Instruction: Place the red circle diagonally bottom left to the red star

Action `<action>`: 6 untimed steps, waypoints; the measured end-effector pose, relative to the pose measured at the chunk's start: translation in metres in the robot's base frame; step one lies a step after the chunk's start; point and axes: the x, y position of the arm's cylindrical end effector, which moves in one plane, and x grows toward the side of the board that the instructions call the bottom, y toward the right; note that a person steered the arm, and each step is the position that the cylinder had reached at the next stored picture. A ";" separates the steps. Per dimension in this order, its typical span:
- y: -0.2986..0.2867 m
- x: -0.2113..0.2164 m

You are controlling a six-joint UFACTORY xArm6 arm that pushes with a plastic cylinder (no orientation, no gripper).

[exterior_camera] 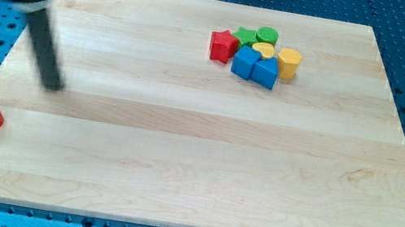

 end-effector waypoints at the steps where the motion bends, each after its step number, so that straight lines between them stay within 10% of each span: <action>1: -0.047 0.016; 4: 0.083 0.012; 6: -0.046 0.039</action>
